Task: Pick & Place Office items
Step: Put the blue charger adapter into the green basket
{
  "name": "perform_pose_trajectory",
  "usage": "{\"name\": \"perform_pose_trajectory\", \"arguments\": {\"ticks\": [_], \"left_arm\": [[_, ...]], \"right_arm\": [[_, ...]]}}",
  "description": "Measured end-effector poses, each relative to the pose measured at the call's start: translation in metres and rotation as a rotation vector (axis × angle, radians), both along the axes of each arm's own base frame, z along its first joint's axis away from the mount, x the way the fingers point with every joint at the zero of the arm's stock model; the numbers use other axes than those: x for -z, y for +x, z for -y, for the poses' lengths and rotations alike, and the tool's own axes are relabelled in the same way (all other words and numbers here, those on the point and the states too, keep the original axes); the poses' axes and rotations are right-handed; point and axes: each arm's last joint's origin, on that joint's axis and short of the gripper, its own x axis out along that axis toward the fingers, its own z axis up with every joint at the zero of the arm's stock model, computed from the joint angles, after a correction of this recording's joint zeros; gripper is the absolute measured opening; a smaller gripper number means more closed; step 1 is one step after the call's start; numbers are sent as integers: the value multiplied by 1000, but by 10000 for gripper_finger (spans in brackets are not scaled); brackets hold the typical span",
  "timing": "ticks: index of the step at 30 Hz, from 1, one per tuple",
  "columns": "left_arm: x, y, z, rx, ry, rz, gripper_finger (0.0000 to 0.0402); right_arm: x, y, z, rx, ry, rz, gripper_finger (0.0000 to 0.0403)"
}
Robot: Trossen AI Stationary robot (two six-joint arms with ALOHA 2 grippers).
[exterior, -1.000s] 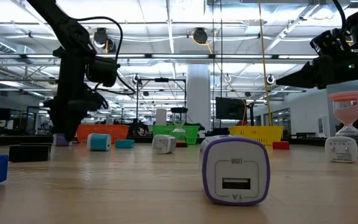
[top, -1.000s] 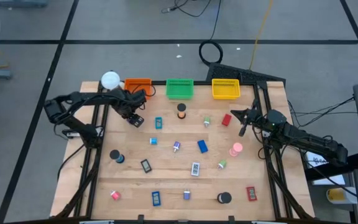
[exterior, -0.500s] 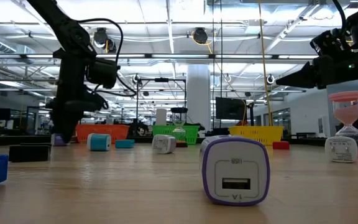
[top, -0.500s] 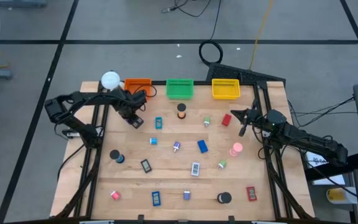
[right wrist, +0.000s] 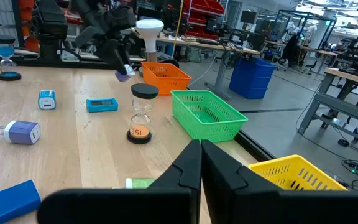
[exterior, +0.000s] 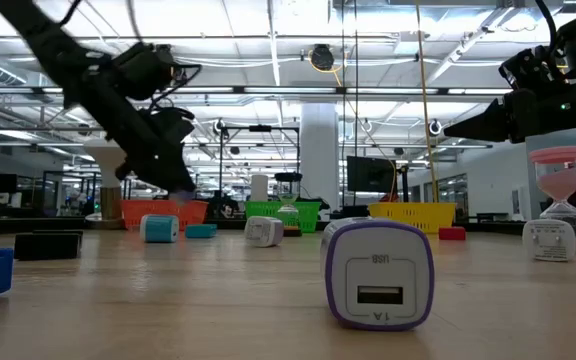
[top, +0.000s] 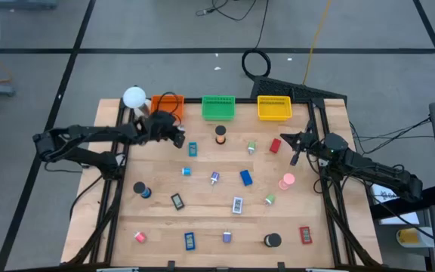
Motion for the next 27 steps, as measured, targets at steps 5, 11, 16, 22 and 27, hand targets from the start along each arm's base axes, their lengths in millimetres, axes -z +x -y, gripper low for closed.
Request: {"name": "perform_pose_trajectory", "arguments": {"ticks": [5, 11, 16, 22, 27], "left_arm": [[16, -13, 12, 2, 168, 137, 130], [32, -22, 16, -9, 167, 105, 130], [31, -15, 12, 15, 236, 116, 130], [40, -7, 7, 18, 294, 129, 130], [55, 1, 4, 16, 276, 115, 130]], "right_arm": [[0, 0, 0, 0, 0, 0, 0], [0, 0, 0, 1, 0, 0, 0], [0, 0, 0, 1, 0, 0, 0], [0, 0, 0, 0, 0, 0, 0], [0, 0, 0, 0, 0, 0, 0]]}}
